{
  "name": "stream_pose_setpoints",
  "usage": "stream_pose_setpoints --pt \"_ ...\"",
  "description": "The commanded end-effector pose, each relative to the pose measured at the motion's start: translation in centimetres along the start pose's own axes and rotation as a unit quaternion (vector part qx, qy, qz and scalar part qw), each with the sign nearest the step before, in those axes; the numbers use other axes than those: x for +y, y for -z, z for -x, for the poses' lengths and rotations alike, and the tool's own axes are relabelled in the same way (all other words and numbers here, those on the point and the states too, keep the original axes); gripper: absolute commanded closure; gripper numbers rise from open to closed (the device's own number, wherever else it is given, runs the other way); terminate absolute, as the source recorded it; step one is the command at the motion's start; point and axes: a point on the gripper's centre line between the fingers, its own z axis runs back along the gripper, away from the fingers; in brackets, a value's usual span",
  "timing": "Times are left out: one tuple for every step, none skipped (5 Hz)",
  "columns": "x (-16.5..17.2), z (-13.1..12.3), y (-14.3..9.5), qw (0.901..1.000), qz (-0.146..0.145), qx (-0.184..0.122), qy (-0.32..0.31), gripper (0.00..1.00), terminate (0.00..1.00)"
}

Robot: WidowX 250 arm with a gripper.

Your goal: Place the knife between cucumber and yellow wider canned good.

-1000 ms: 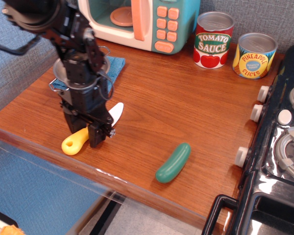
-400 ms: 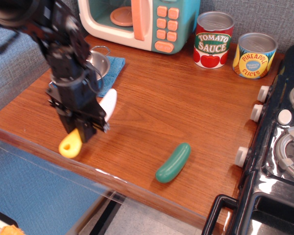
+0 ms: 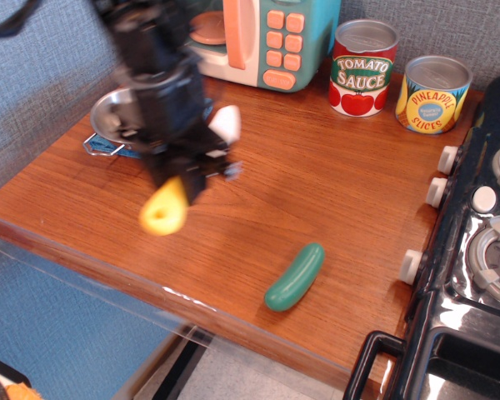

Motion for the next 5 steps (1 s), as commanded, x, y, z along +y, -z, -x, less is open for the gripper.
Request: stream_pose_setpoints --pt "-5.5 -6.8 1.6 0.9990 0.018 0.012 -0.039 1.00 0.00" --pt "-5.7 -9.6 3.7 0.9968 0.013 0.023 -0.075 1.00 0.00" --pt "-5.2 -11.5 5.7 0.9950 0.013 0.036 -0.093 1.00 0.00" --pt "-5.7 -12.9 7.1 0.9965 0.017 0.036 -0.074 1.00 0.00" --pt "-7.2 -14.0 7.8 0.9996 0.020 0.020 -0.010 1.00 0.00"
